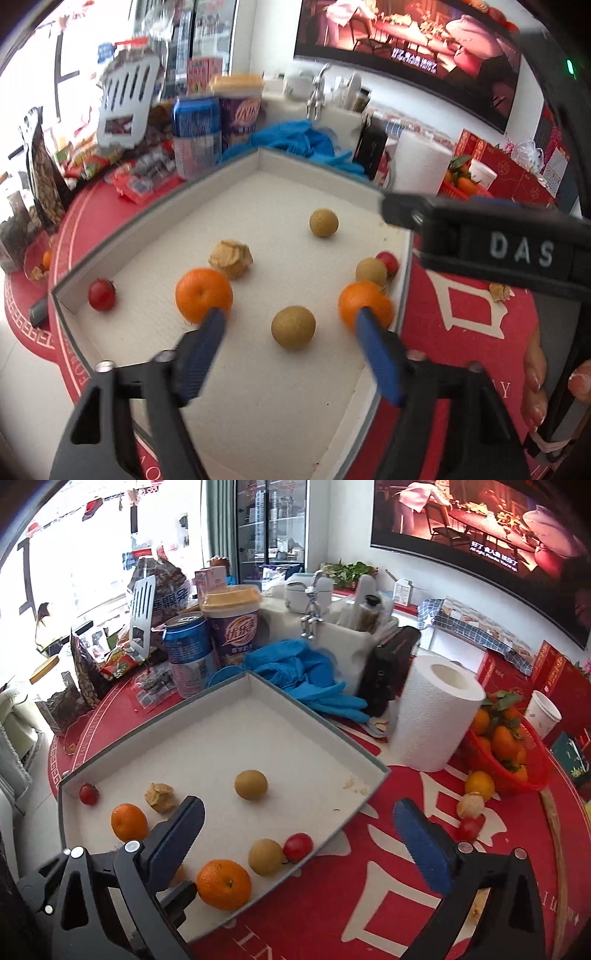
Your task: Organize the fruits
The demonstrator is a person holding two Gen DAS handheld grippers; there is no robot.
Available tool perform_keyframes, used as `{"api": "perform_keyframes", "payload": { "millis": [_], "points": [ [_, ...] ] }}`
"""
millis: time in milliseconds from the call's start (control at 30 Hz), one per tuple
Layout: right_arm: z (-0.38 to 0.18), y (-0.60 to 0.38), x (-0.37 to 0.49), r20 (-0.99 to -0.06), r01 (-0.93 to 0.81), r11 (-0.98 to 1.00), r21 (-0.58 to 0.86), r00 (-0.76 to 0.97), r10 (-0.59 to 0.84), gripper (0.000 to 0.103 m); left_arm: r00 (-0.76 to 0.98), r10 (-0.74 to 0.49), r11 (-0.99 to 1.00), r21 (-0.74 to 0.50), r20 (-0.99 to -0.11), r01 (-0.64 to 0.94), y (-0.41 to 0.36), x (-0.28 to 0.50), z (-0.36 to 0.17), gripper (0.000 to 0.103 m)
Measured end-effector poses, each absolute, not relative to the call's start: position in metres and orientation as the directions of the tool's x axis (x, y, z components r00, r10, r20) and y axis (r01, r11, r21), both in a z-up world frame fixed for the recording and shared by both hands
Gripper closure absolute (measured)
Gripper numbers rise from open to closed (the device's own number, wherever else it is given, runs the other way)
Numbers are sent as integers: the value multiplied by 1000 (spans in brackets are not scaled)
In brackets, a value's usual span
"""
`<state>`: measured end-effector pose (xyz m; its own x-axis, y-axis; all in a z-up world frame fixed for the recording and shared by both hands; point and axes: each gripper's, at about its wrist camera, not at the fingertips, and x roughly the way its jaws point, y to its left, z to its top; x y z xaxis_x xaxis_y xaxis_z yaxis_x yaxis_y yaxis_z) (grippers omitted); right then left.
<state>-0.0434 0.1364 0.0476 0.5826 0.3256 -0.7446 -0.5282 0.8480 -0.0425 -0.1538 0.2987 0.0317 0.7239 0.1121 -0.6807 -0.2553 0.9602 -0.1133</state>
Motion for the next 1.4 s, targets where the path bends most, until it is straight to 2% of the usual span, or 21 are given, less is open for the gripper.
{"api": "perform_keyframes", "payload": {
  "millis": [100,200,333,433,567,667,800,867,1400],
  "points": [
    [49,100,-48,-745,-468,883,-37,601,288,0,766,131,973,-66,-629,-221,286,-162,42,20],
    [46,51,-53,-753,-381,924,-27,616,232,0,780,77,987,-62,-621,-147,270,-163,51,17],
    [30,-16,-53,-789,-244,970,-14,598,139,0,708,-76,995,-97,-702,10,228,-144,52,9],
    [15,-54,-49,-823,-163,986,-20,563,77,0,637,-92,996,-73,-765,56,192,-120,39,8],
    [5,-84,-49,-828,-93,995,-32,561,26,0,570,-58,998,-40,-820,45,164,-91,23,8],
    [-1,-94,-44,-846,-71,997,2,532,40,0,532,-35,999,-30,-846,17,156,-70,12,8],
    [0,-99,-43,-849,-60,998,4,528,35,0,555,6,1000,1,-832,-10,150,-49,10,6],
    [-1,-97,-42,-851,-59,998,-28,525,7,0,559,7,1000,-9,-829,-26,148,-37,7,0],
    [-4,-97,-43,-836,-50,998,-45,549,-10,0,576,-4,1000,-11,-817,-9,147,-21,5,0]
  ]
}}
